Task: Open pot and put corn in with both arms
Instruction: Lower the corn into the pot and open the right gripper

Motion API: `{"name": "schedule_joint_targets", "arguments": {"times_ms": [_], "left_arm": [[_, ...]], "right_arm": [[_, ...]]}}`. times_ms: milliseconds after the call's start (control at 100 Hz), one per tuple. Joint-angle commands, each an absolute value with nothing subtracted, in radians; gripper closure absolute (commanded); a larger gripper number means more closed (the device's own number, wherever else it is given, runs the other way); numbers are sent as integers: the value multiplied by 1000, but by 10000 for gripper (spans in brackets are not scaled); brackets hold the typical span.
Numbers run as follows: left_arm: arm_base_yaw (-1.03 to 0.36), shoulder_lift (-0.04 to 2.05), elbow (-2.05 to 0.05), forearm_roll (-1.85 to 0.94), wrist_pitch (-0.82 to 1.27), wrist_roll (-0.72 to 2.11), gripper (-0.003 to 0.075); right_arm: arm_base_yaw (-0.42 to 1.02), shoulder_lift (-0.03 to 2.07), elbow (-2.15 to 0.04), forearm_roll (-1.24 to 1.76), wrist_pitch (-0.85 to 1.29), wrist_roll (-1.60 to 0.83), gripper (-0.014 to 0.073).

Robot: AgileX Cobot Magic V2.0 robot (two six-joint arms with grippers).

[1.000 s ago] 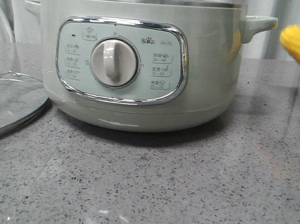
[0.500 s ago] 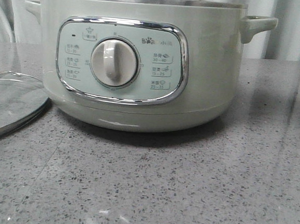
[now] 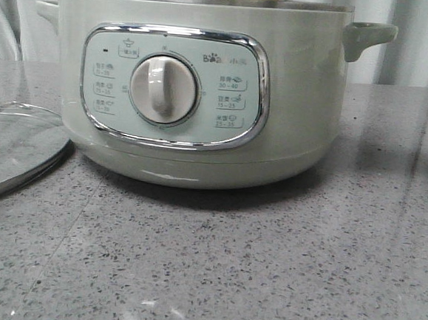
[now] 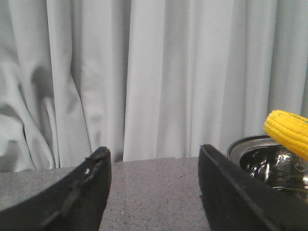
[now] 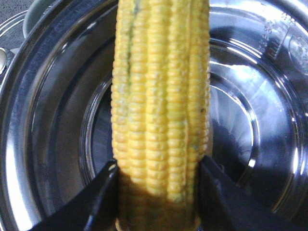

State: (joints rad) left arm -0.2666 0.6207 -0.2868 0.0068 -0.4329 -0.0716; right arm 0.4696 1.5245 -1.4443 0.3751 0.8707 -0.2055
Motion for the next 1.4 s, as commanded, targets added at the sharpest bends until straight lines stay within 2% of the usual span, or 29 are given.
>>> {"name": "schedule_joint_targets", "arguments": {"times_ms": [0, 240, 480, 730, 830, 950, 1050, 1090, 1150, 1270, 1390], "left_arm": [[-274, 618, -319, 6, -502, -81, 345], [-274, 618, -319, 6, -502, -81, 345], [-274, 618, -319, 0, -506, -81, 345], [-274, 618, -319, 0, -506, -81, 345], [-274, 618, -319, 0, -506, -81, 345], [-274, 618, -319, 0, -506, -81, 345], [-274, 611, -319, 0, -506, -81, 350], [-274, 607, -319, 0, -506, -81, 370], [-274, 593, -319, 6, -506, -81, 433], [-274, 554, -319, 6, -500, -81, 615], [-274, 519, -319, 6, -462, -81, 743]], "right_arm": [[469, 1488, -1483, 393, 811, -219, 333], [469, 1488, -1483, 393, 830, -219, 327], [469, 1488, -1483, 393, 841, -219, 181], [469, 1488, -1483, 393, 836, -219, 186], [469, 1488, -1497, 393, 840, -217, 265], [469, 1484, -1526, 393, 843, -217, 482], [469, 1469, -1542, 393, 843, -217, 623], [469, 1456, -1542, 384, 843, -217, 666], [469, 1438, -1542, 363, 845, -217, 657], [469, 1382, -1540, 298, 837, -219, 654], [469, 1305, -1527, 256, 827, -219, 654]]}}
